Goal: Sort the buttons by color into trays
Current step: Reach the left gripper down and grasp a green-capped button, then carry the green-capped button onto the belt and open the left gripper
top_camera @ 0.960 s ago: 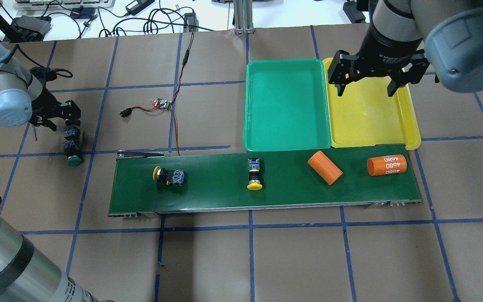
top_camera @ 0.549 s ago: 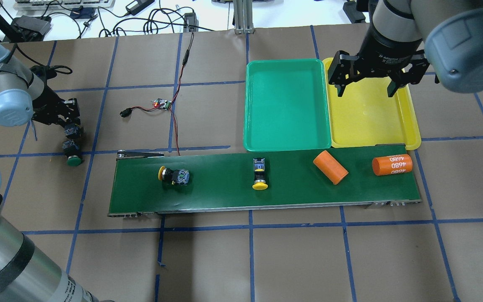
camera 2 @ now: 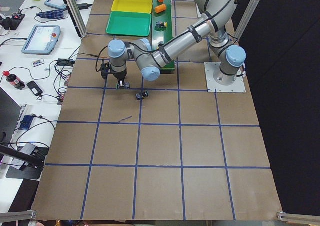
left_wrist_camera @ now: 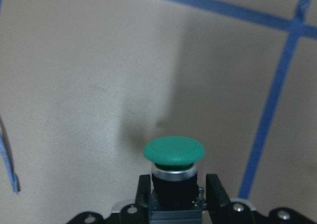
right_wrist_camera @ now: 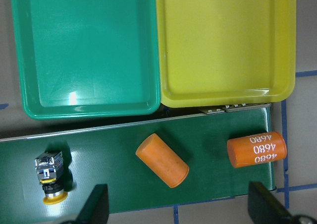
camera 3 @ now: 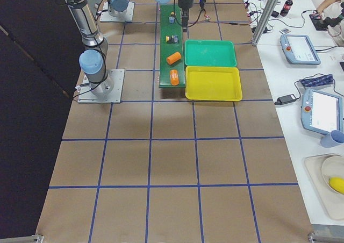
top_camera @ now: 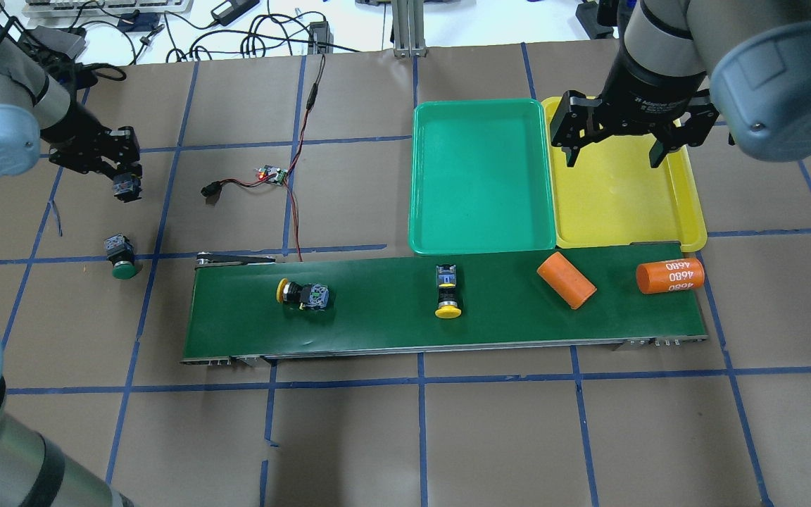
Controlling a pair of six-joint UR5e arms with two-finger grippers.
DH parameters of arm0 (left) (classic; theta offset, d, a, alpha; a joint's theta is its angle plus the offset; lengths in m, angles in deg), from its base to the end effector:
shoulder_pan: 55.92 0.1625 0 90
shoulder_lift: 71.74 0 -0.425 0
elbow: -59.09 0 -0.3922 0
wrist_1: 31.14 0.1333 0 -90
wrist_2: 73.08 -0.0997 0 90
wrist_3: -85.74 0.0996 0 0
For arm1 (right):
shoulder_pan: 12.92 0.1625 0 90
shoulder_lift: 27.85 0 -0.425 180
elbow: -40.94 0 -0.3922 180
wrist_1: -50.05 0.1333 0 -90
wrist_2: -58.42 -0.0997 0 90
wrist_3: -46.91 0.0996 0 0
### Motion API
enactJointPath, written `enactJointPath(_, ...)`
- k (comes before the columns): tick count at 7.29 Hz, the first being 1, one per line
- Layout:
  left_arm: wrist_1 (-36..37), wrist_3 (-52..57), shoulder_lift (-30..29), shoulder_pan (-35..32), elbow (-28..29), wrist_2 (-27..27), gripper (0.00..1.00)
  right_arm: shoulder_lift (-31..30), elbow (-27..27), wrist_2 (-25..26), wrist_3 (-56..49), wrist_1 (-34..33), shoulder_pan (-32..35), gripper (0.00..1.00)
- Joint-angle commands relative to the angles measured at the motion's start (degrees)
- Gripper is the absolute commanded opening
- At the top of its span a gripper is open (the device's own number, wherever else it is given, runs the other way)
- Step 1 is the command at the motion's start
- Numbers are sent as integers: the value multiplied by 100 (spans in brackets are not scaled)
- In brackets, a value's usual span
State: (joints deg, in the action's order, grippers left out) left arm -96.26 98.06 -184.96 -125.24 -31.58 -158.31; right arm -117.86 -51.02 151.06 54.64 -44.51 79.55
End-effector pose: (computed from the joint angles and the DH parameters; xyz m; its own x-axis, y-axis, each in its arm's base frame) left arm 0.0892 -0.6371 0.2967 -0.9867 -0.1429 0.0775 -0.1459 0.9887 -0.0346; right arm 0.1500 -0.4900 0.4793 -0.9948 0.0937 0.0395 0.0916 0.9945 -0.0513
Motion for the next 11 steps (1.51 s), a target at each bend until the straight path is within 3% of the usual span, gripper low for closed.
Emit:
enactJointPath(1, -712, 76, 876, -502, -710, 50, 0, 0, -6, 0, 0, -1, -2, 100)
enactJointPath(3, -617, 392, 1422, -643, -1809, 85, 0, 0, -6, 0, 0, 8, -10, 100)
enactJointPath(7, -337, 823, 1882, -811, -2700, 77, 0, 0, -6, 0, 0, -1, -10, 100)
enactJointPath(10, -108, 877, 1759, -802, -2789, 85, 100, 0, -6, 0, 0, -1, -2, 100)
enactJointPath(11, -80, 868, 1820, -802, -2676, 94, 100, 0, -6, 0, 0, -1, -2, 100)
